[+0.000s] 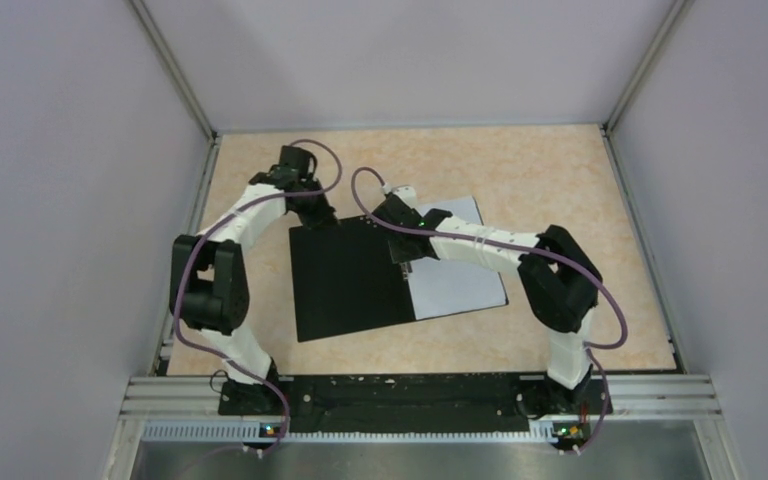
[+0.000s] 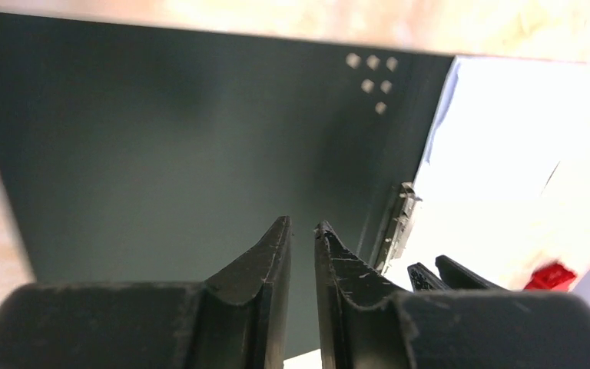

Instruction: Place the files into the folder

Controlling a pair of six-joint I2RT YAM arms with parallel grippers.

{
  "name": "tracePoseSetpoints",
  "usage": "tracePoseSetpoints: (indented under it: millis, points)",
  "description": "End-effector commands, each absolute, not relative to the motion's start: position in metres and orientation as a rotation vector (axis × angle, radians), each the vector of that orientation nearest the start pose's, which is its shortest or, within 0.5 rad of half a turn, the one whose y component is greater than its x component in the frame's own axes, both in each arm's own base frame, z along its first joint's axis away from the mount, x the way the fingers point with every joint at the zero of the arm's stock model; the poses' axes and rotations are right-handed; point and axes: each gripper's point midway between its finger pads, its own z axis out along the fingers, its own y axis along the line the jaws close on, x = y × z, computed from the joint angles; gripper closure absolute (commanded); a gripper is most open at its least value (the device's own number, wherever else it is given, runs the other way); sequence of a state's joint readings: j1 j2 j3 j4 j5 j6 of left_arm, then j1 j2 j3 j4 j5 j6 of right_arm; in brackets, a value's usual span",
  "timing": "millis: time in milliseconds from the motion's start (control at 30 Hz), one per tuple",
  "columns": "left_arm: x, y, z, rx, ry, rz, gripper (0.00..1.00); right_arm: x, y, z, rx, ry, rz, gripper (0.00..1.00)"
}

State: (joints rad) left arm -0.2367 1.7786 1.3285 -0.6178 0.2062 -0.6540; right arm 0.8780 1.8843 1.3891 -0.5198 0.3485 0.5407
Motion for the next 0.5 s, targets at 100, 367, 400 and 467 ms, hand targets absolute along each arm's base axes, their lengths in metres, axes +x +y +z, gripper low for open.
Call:
tracePoseSetpoints:
  millis: [100,367,400,467]
  points:
    - [0.364,-0.099,0.106,-0.625,2.612,-0.471,0.75,0.313,0.324,0.058,-0.406,2.495,0.001,0.68]
    - [0.357,-0.077,0.101,-0.677,2.606,-0.406,0.75,0.314,0.334,0.049,-0.445,2.501,-0.012,0.68]
    - [0.355,-0.075,0.099,-0.688,2.605,-0.396,0.75,0.314,0.334,0.047,-0.449,2.502,-0.020,0.68]
    - [0.354,-0.070,0.096,-0.710,2.600,-0.379,0.75,0.312,0.336,0.046,-0.456,2.500,-0.019,0.68]
